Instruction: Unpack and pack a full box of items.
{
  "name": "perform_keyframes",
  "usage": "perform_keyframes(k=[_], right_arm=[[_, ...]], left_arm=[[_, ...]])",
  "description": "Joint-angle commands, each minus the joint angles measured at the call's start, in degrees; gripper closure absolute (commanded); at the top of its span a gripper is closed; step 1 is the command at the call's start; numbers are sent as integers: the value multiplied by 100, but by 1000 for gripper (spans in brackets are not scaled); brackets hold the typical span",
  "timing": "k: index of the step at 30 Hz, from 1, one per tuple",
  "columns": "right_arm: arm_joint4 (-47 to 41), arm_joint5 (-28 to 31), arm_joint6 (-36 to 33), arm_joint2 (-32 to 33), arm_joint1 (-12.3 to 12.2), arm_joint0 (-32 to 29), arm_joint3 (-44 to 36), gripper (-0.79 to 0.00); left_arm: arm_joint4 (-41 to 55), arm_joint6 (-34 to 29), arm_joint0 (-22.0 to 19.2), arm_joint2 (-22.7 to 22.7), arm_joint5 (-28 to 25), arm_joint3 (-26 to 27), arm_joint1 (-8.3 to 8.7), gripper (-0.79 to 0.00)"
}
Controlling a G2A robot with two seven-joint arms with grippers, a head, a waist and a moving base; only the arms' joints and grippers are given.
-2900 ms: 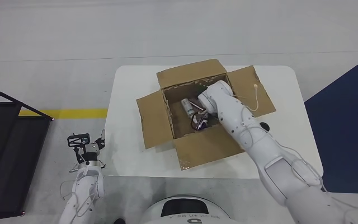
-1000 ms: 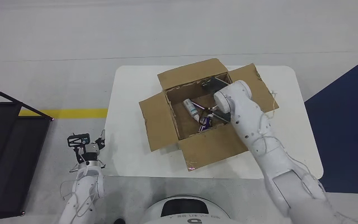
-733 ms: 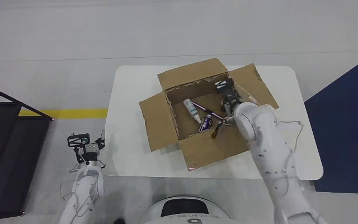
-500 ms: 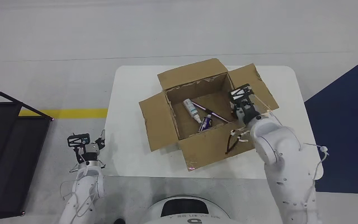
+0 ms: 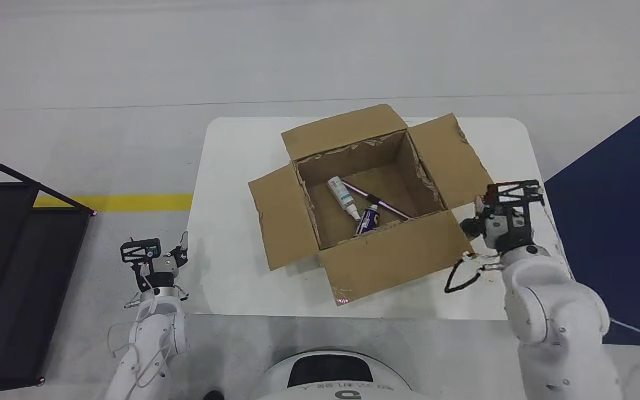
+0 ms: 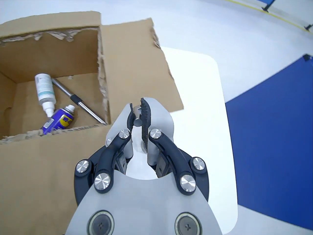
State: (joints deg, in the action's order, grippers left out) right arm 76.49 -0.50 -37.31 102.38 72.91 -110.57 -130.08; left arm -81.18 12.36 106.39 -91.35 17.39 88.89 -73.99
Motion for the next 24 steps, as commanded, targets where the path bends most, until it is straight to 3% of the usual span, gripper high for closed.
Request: perform_keyframes(k=[1, 6, 8, 11, 17, 24], right_arm=[[-327, -66, 175, 280, 15, -247, 84, 0], [-1305, 93, 635, 934, 58, -865, 440, 0], [-1670, 417, 375, 1125, 43, -937, 606, 0], [-1980, 985, -92, 1295, -23, -634, 1077, 0], [-2241, 1454, -589, 1298, -127, 127, 2078, 0], [-2188, 1563, -1067, 1125, -217, 763, 2756, 0]], left_arm=[[0, 0, 0, 0, 0, 0, 0, -785], [0, 0, 0, 0, 0, 0, 0, -785], [0, 0, 0, 0, 0, 0, 0, -785], [0, 0, 0, 0, 0, 0, 0, -785], [0, 0, 0, 0, 0, 0, 0, -785], [0, 0, 0, 0, 0, 0, 0, -785]])
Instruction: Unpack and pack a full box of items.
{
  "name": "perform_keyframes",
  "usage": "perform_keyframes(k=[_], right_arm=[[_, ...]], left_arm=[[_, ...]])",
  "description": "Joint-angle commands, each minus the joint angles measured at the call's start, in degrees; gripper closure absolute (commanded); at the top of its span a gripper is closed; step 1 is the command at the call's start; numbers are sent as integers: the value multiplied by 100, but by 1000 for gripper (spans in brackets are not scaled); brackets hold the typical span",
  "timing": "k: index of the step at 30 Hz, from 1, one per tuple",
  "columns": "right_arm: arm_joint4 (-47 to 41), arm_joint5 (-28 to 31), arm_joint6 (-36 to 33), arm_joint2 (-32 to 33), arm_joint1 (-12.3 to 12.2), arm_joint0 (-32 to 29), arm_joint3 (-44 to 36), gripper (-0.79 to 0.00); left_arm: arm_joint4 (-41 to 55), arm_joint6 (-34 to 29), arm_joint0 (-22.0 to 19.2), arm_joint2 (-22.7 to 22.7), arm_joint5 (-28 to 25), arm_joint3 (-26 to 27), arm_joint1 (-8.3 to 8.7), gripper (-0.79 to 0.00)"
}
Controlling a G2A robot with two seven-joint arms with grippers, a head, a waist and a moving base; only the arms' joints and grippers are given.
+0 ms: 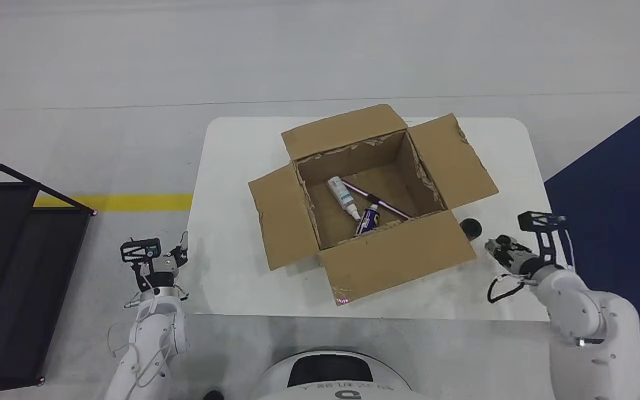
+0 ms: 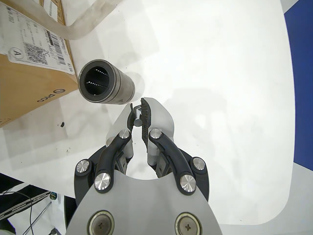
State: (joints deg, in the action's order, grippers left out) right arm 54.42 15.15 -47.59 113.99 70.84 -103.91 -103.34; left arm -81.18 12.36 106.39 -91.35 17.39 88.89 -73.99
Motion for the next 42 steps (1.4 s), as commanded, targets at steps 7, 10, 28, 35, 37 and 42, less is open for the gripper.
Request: perform_keyframes(k=[7, 10, 28, 35, 37, 42], right_arm=[[-9, 81, -335, -136, -76, 387, 434, 0], [-11, 120, -443, -171, -100, 452, 470, -55], [-153, -226, -430, -41, -173, -49, -242, -785], [-180, -364, -300, -11, -154, -357, -580, -785], [-180, -364, -300, -11, -154, -357, -580, -785], [-550, -434, 79, 14, -130, -325, -459, -785]], left_arm=[[0, 0, 0, 0, 0, 0, 0, -785], [0, 0, 0, 0, 0, 0, 0, -785], [0, 0, 0, 0, 0, 0, 0, -785], [0, 0, 0, 0, 0, 0, 0, -785], [0, 0, 0, 0, 0, 0, 0, -785], [0, 0, 0, 0, 0, 0, 0, -785]])
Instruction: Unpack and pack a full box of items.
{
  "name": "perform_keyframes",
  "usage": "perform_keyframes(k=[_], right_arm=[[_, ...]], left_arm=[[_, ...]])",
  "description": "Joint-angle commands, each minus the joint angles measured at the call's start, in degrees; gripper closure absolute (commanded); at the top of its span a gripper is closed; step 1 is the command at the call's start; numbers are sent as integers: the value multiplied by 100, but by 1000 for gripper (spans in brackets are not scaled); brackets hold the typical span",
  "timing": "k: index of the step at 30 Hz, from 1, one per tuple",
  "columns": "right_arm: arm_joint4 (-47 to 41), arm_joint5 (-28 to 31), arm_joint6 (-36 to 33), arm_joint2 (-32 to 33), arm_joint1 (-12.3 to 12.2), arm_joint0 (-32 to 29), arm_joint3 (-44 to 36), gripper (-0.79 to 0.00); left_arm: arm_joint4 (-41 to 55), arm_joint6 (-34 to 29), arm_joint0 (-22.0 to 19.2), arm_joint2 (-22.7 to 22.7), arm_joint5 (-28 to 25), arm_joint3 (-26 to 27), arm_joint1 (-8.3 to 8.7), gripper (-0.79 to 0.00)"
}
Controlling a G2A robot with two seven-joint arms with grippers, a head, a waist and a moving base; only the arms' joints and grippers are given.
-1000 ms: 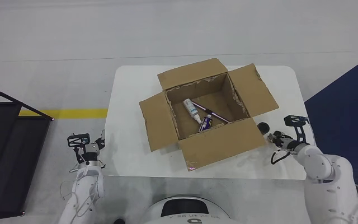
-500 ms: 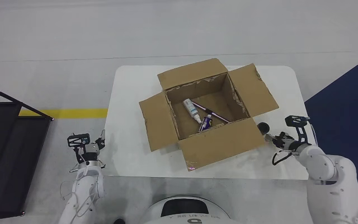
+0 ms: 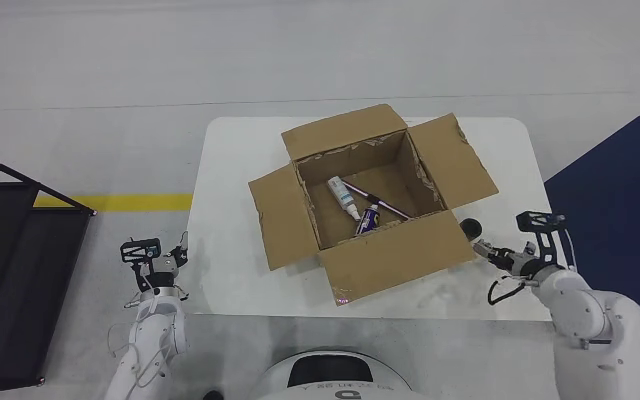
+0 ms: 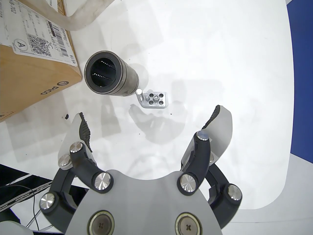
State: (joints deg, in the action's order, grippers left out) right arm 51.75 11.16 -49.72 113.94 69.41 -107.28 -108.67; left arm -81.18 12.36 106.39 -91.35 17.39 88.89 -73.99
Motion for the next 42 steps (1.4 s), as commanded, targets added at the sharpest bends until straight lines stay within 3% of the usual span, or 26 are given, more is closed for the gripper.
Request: perform_keyframes(k=[1, 4, 8, 13, 16, 19, 22, 27, 42], right_arm=[[-634, -123, 530, 132, 29, 61, 117, -785], [-1990, -115, 1238, 572, 84, 15, 258, -785], [-2254, 235, 1283, 565, 81, -78, 2, -785], [-1433, -78, 885, -63, 37, 275, -264, -785], [-1434, 103, 734, -366, 18, 500, -246, -785], [-2405, 252, 634, -518, 23, 754, 30, -785], [-3642, 839, 31, -428, -23, 1019, 519, -785], [-3976, 925, -509, -514, -110, 1468, 955, -785], [-4599, 1020, -951, -1367, -182, 1594, 768, -785]], left_arm=[[0, 0, 0, 0, 0, 0, 0, -785], [0, 0, 0, 0, 0, 0, 0, -785], [0, 0, 0, 0, 0, 0, 0, -785], [0, 0, 0, 0, 0, 0, 0, -785], [0, 0, 0, 0, 0, 0, 0, -785], [0, 0, 0, 0, 0, 0, 0, -785], [0, 0, 0, 0, 0, 0, 0, -785], [0, 0, 0, 0, 0, 0, 0, -785], [0, 0, 0, 0, 0, 0, 0, -785]])
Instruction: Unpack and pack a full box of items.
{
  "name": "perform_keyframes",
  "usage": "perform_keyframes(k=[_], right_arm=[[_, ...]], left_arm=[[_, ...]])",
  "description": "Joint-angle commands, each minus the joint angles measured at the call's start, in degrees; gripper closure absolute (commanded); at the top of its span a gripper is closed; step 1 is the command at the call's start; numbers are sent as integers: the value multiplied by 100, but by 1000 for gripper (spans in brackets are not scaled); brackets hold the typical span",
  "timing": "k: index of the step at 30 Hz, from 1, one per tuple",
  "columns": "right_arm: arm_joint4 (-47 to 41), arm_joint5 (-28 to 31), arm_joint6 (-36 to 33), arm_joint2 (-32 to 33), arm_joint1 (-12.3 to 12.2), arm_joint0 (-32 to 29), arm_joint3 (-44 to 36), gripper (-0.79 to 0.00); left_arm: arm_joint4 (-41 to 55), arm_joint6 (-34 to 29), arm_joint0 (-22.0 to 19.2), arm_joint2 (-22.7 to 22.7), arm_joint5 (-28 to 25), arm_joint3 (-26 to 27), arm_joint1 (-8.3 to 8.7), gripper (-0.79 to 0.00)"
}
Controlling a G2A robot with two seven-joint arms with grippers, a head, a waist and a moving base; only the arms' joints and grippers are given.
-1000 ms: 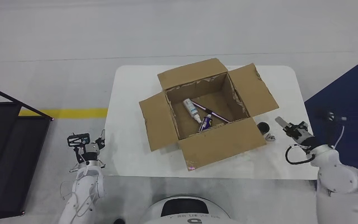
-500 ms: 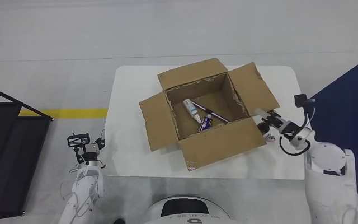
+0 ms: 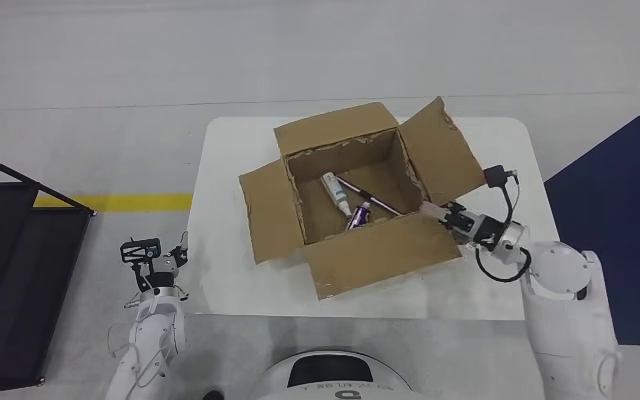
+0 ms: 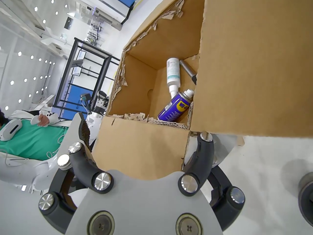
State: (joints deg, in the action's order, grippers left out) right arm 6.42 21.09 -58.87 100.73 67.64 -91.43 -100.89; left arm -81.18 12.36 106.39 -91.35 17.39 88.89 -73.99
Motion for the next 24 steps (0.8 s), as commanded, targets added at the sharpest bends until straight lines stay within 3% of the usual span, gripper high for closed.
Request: perform_keyframes(k=[1, 17, 24], right_arm=[[-149, 73, -84, -99, -10, 13, -24, -785], [-578, 387, -726, -1098, -98, 212, -265, -785], [-542, 566, -112, -553, -175, -120, -228, -785]], left_arm=[[0, 0, 0, 0, 0, 0, 0, -785], [0, 0, 0, 0, 0, 0, 0, -785], [0, 0, 0, 0, 0, 0, 0, -785]])
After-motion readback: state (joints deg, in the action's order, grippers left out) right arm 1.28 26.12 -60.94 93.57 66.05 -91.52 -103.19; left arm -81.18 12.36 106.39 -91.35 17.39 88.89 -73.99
